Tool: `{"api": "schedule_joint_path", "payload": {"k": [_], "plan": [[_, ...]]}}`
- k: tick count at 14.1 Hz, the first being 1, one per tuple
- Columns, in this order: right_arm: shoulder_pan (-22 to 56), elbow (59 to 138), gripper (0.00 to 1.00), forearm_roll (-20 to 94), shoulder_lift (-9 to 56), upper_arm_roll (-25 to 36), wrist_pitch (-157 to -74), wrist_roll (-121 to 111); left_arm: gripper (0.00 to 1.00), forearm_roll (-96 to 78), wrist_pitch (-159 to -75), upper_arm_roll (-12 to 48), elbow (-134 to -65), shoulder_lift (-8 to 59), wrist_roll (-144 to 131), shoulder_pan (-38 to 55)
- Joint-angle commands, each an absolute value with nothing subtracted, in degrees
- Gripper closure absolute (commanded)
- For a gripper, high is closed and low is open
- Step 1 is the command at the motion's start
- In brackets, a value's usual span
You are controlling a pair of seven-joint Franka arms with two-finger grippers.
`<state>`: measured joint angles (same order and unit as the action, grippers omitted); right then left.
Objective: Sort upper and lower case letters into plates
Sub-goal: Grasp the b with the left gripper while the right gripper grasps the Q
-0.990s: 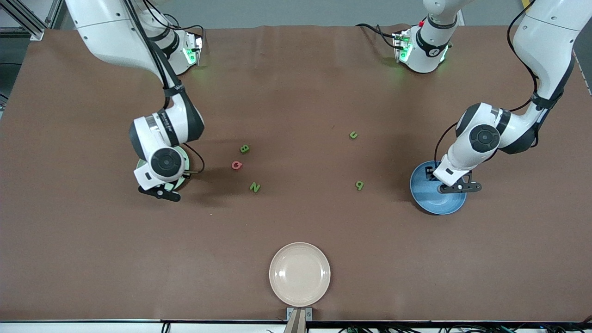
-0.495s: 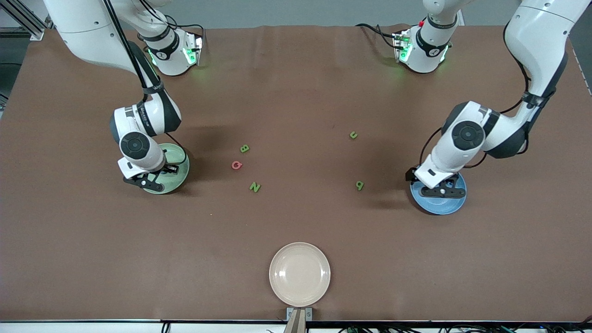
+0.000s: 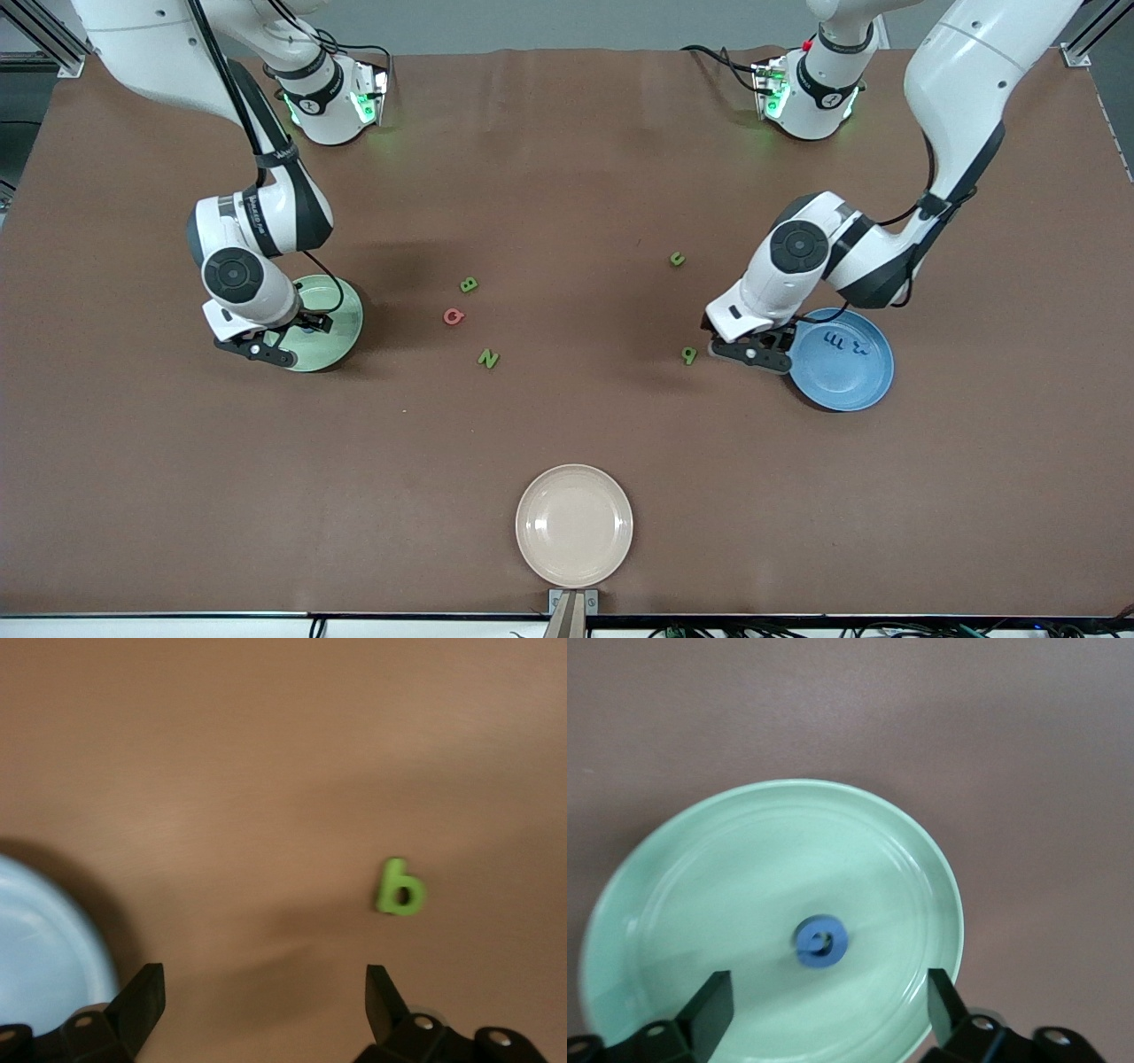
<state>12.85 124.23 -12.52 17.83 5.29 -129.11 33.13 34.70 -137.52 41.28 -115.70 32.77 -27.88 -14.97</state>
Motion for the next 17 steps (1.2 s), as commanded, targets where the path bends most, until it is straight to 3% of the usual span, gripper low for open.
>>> {"api": "schedule_joint_path", "payload": {"k": [1, 5, 11, 17], "plan": [[12.8, 122.8, 0.00, -2.9, 14.7, 1.1, -124.6, 33.0, 0.02, 35.9, -138.0, 41.3, -111.7, 38.1, -24.9, -13.4], [16.2, 122.9, 0.00, 7.4, 14.9, -1.6, -129.5, 34.0, 0.10, 35.9, -138.5, 41.3, -110.3, 40.3, -22.9, -12.6], [24.9, 122.9, 0.00, 7.6, 21.3, -1.5, -144.5, 52.5, 0.24, 35.9, -139.8, 40.9, -109.0, 42.2, -23.3, -11.0], [28.6, 122.1, 0.07, 6.8, 26.9, -1.0, -149.3, 57.5, 0.32, 35.9, -139.9, 39.0, -107.3, 43.8, -23.7, -8.6]]}}
